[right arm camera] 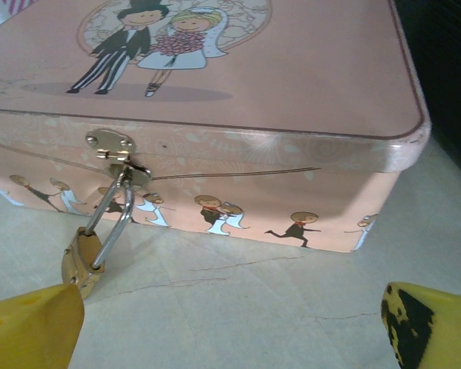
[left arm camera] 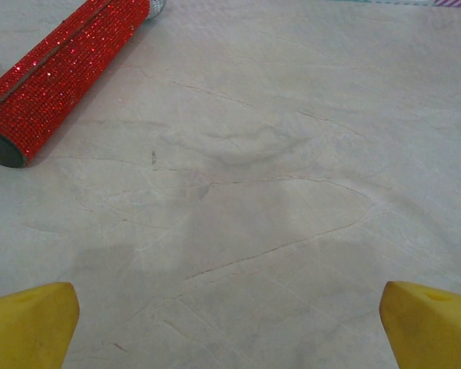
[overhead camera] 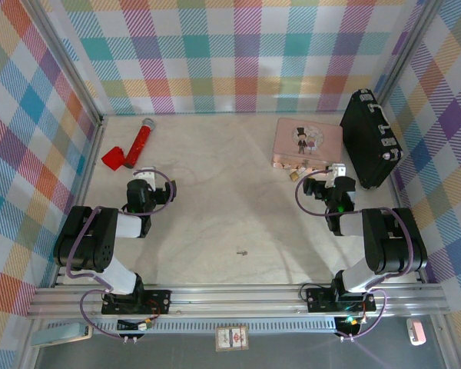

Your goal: Unlock the padlock with the key

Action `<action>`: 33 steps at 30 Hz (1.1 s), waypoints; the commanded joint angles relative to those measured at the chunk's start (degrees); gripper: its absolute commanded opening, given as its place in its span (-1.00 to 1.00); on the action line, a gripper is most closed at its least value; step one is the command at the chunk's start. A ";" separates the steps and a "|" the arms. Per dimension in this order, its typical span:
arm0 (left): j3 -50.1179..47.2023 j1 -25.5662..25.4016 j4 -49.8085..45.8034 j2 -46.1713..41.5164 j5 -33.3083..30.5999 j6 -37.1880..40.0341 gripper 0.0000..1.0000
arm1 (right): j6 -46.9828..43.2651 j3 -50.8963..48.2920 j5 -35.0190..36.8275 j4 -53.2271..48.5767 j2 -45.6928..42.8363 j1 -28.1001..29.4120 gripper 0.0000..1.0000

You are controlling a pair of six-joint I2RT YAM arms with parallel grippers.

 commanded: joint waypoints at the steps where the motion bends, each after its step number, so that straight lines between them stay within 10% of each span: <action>1: -1.45 -2.27 1.63 -4.12 -2.52 2.66 0.99 | -3.01 0.16 -4.41 0.27 -2.05 0.47 0.98; 10: -0.05 -9.52 -20.97 -29.43 -7.99 -5.07 0.99 | -6.18 2.28 -4.56 -14.48 -17.95 5.70 0.98; 19: 8.48 -9.57 -53.07 -47.15 -11.48 -23.43 0.99 | 16.33 12.23 -8.14 -40.15 -35.47 5.84 0.98; 24: 8.72 -9.48 -72.26 -53.01 -27.53 -40.35 0.99 | 36.84 13.25 -1.15 -56.88 -41.26 5.75 0.97; 33: 4.96 -10.10 -58.22 -45.60 -0.97 -28.72 0.99 | 31.04 17.00 -16.15 -71.15 -36.34 9.20 0.98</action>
